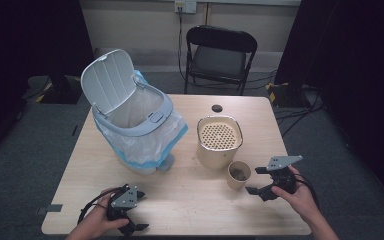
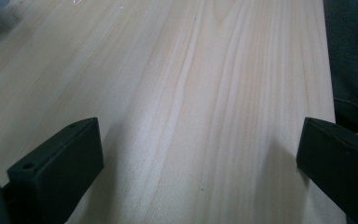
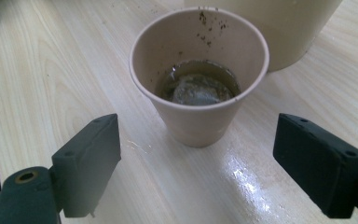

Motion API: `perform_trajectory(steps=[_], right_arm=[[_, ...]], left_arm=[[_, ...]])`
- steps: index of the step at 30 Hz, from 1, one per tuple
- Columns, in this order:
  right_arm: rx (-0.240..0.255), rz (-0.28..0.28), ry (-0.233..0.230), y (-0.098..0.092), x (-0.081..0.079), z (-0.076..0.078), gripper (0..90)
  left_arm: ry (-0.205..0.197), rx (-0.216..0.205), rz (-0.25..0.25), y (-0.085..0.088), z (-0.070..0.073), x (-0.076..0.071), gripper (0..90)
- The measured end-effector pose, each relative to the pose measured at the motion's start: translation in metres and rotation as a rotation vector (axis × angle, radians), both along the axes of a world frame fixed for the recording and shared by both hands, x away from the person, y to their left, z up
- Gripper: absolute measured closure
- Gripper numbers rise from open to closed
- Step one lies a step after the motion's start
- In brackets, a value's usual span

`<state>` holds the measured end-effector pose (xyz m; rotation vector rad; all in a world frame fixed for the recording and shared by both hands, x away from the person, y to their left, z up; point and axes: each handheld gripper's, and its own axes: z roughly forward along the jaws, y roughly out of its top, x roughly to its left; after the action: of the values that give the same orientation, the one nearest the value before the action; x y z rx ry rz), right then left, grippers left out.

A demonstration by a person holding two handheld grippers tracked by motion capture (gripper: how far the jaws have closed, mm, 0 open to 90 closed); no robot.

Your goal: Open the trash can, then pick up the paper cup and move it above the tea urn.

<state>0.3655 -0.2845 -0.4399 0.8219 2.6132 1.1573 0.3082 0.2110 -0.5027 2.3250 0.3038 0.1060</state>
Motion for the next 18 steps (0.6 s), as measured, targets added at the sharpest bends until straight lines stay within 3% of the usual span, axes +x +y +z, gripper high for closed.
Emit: perform_trajectory(steps=[18], right_arm=[[0.015,-0.015,0.015,-0.001,0.001,-0.032,14.4]], left_arm=[[-0.002,-0.003,-0.001,0.0,0.0,0.0,0.0]])
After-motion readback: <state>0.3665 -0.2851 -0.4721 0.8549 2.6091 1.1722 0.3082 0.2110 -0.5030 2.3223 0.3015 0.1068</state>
